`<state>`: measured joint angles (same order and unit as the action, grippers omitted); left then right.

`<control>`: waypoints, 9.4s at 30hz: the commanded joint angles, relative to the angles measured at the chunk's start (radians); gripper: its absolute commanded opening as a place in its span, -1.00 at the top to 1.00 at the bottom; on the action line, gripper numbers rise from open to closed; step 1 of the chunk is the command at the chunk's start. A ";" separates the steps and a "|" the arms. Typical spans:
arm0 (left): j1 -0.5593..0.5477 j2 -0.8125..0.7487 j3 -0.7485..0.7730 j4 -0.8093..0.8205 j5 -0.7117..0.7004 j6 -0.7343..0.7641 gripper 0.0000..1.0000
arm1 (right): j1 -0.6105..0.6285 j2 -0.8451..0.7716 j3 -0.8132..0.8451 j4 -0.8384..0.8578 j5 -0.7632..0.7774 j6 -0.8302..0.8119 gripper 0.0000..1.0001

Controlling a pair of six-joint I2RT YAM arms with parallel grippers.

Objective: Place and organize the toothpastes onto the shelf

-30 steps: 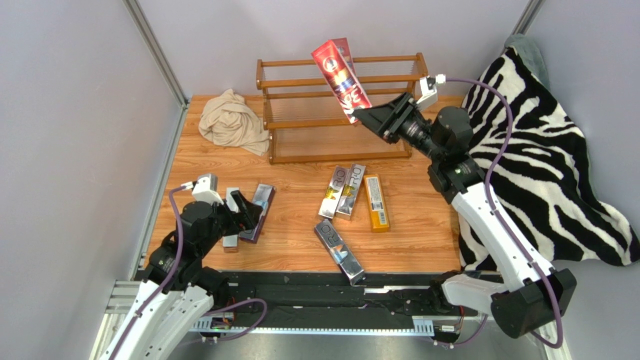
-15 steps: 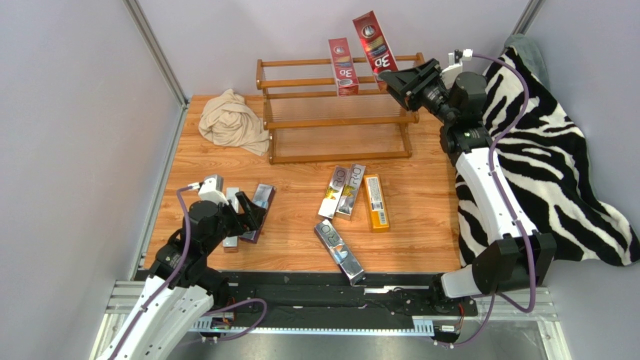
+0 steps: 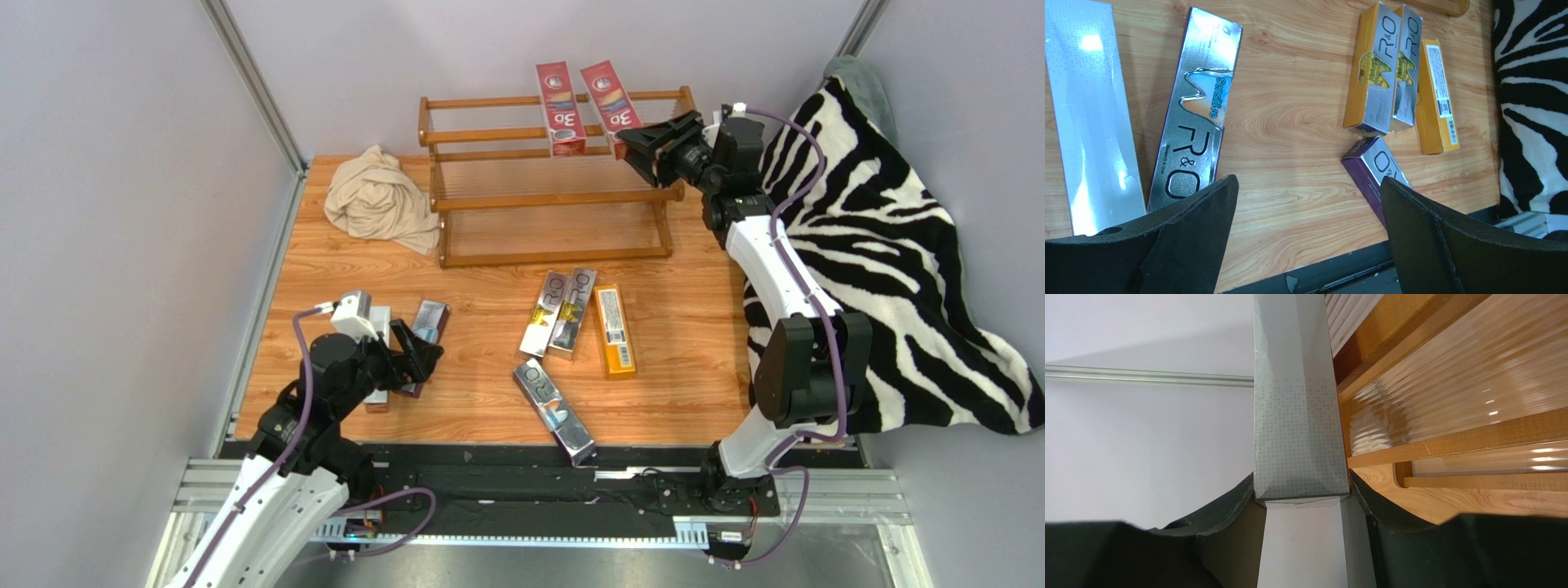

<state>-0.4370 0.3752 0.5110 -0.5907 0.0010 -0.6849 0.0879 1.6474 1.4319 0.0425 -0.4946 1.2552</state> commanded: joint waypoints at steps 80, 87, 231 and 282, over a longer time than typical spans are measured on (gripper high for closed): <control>0.000 0.030 -0.101 0.150 0.090 0.036 -0.86 | 0.144 0.193 0.039 0.405 -0.113 0.201 -0.35; 0.000 0.044 -0.112 0.158 0.099 0.036 -0.86 | 0.150 0.154 -0.033 0.412 -0.125 0.168 -0.50; 0.083 0.700 0.239 -0.112 -0.451 0.036 -0.90 | 0.165 -0.340 -0.656 -0.115 0.094 -0.493 0.89; 0.285 0.441 0.217 0.311 0.652 0.085 0.34 | 0.466 -0.436 -0.843 0.523 -0.363 -0.321 -0.56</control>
<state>-0.1501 0.8680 0.8135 -0.5285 0.3344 -0.5156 0.5037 1.1843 0.6125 0.3103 -0.7364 0.8425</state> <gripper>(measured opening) 0.439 0.775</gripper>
